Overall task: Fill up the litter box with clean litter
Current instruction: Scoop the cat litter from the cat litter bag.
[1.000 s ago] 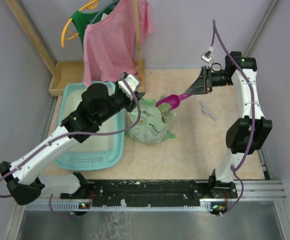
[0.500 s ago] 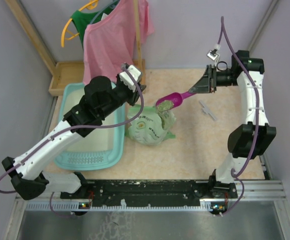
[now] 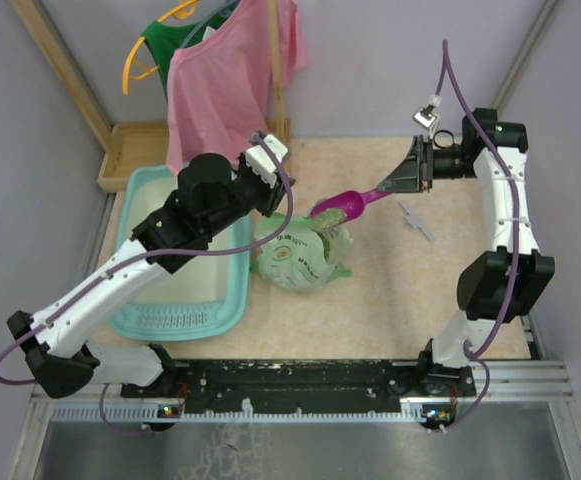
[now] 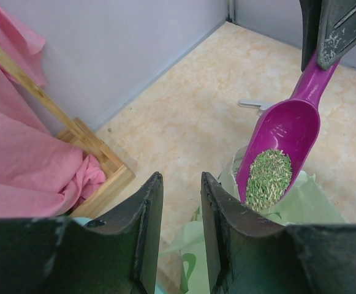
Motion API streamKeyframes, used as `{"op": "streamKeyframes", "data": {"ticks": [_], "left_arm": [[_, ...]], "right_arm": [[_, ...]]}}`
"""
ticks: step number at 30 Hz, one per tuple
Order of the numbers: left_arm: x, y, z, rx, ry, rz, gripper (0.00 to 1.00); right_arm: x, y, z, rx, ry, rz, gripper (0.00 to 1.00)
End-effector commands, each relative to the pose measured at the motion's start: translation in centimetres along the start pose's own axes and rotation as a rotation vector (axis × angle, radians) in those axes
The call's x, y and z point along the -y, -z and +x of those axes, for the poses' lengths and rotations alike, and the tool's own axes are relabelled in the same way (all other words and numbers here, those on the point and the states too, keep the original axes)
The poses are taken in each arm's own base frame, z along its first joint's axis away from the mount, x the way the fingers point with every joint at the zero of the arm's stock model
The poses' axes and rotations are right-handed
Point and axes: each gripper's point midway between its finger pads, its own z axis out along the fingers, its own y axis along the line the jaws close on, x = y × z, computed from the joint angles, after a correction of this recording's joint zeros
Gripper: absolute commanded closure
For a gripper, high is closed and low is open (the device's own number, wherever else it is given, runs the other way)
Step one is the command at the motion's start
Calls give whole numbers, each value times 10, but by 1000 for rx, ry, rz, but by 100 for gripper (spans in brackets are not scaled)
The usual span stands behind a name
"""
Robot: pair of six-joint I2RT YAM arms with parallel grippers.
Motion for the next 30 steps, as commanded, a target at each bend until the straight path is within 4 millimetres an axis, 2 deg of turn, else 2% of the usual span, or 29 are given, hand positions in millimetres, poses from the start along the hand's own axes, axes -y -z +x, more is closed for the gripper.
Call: {"op": "streamKeyframes", "data": {"ticks": [1, 10, 21, 27, 30], "left_arm": [[0, 2, -10, 24, 13, -6, 62], [3, -4, -9, -2, 23, 8, 63], [6, -3, -8, -7, 31, 27, 63], [8, -3, -7, -9, 31, 31, 63], [7, -3, -8, -8, 30, 31, 63]], "right_arm": [[-38, 7, 4, 47, 71, -57, 100], [-42, 7, 12, 67, 8, -114, 100], [-19, 3, 18, 53, -56, -106, 100], [-4, 9, 15, 80, -102, -99, 100], [13, 14, 11, 104, -161, -104, 100]]}}
